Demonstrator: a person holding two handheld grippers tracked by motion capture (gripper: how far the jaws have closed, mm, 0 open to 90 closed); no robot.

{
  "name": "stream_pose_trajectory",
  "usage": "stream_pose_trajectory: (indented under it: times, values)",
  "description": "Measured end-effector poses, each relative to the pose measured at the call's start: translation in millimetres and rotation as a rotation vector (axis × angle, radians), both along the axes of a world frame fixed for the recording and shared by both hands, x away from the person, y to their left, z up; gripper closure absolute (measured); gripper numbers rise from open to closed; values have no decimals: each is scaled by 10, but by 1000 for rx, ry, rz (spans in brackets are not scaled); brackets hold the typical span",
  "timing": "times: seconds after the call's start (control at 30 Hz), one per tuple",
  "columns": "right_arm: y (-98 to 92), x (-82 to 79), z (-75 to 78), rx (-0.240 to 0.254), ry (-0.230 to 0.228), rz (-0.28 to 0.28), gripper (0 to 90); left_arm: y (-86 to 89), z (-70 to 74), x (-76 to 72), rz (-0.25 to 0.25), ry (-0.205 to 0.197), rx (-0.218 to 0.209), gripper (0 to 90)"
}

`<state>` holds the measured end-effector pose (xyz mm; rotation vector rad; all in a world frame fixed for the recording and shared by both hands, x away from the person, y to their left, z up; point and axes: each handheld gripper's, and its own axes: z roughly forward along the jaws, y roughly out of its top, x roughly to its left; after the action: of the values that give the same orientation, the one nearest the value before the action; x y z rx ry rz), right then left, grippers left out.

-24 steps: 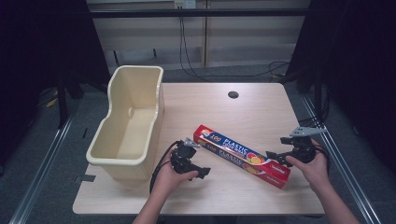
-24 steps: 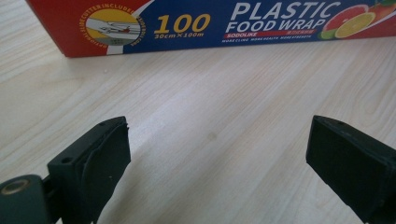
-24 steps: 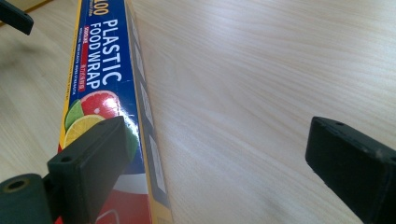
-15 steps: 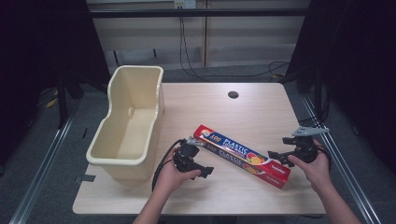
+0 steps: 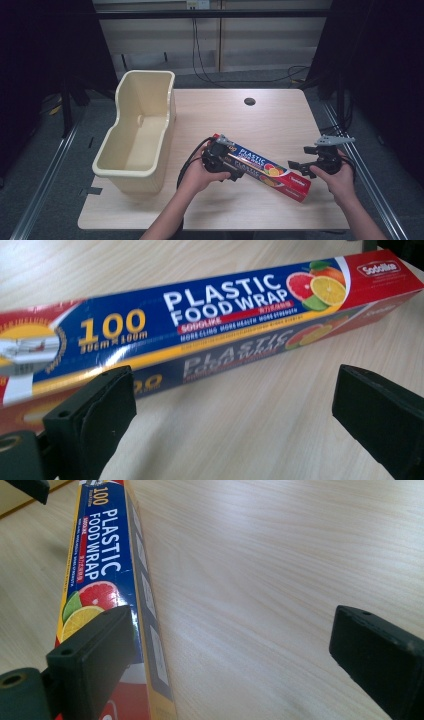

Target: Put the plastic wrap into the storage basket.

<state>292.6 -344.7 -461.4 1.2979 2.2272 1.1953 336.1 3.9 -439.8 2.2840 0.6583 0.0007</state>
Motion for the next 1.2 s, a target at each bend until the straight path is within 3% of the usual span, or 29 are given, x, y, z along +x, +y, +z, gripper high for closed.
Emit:
stream_pose_trajectory:
  times: [0.13, 0.4, 0.47, 0.6, 0.8, 1.0, 1.2]
  values:
    - [-6, -2, 2, 4, 2, 1, 46, -58, 14, 66, -32, -7, 12, 36]
    - [-2, -8, 11, 7, 0, 0, 46, -193, -8, 178, -38, -12, -1, 43]
    - [0, -6, 12, 7, -1, 5, 47, -202, -11, 216, -46, -19, 17, 45]
    - [-2, -8, 14, 7, 0, 3, 47, -227, 9, 275, -19, -20, -3, 56]
    - [6, -6, 13, 8, -4, 5, 48, -276, 34, 318, -38, -16, -18, 52]
    - [11, -9, 16, 7, 2, 8, 50, -320, 5, 358, -77, 1, 2, 33]
    - [15, -7, 15, 7, 1, 12, 52, -371, -51, 382, -122, -32, 31, 32]
